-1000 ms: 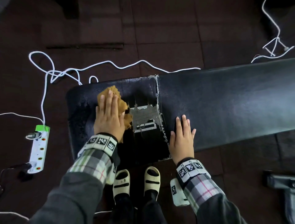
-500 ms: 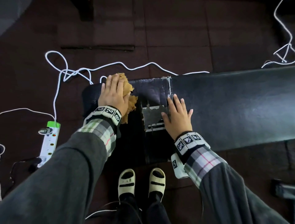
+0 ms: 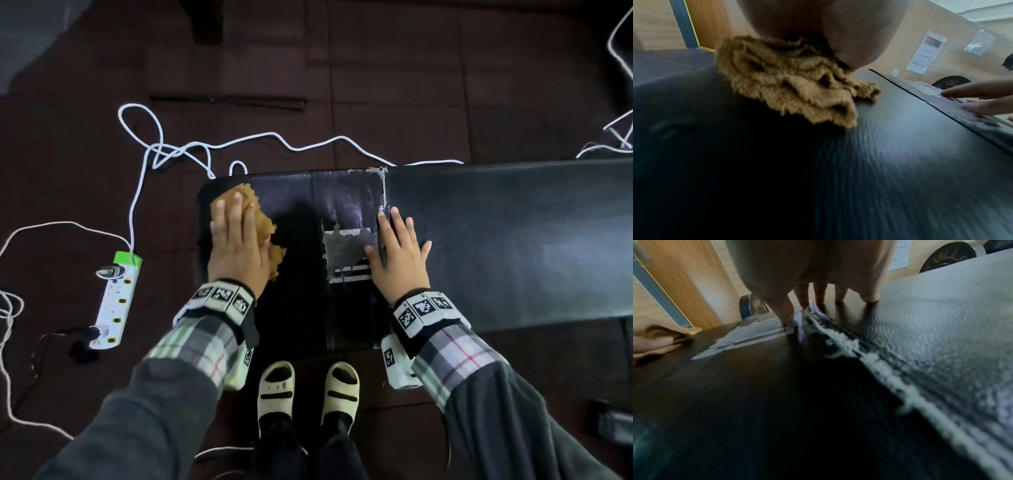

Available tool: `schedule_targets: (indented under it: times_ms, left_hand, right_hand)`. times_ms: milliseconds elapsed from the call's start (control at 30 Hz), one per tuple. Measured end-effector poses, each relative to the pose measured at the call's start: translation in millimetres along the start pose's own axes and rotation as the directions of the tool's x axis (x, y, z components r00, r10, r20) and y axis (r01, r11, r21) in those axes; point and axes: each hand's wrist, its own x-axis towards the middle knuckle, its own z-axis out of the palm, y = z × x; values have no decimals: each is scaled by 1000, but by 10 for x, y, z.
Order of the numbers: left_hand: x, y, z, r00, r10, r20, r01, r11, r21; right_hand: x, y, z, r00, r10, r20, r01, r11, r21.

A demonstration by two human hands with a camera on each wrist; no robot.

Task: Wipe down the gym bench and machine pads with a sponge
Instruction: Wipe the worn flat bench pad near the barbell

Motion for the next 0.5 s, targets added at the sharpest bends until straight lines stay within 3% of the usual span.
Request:
schedule_targets:
  times_ms: [167, 267, 400, 500]
  left_hand:
    - [481, -29, -88, 999, -30, 40, 33, 997, -63]
    - [586, -216, -169, 997, -82, -14, 80, 991, -107]
    - [311, -357, -224, 988, -140, -68, 129, 980, -154]
    - [-42, -255, -167, 990, -129, -61, 123, 988, -98]
  right_hand:
    - [-3, -2, 2, 1000, 5, 3, -5, 1000, 9]
    - [-6, -1, -3, 1000, 0, 4, 0, 1000, 13]
    - [-12, -1, 10, 1000, 4, 2, -4, 1000, 10]
    - [-12, -11, 18, 1000, 4, -8, -4, 1000, 1]
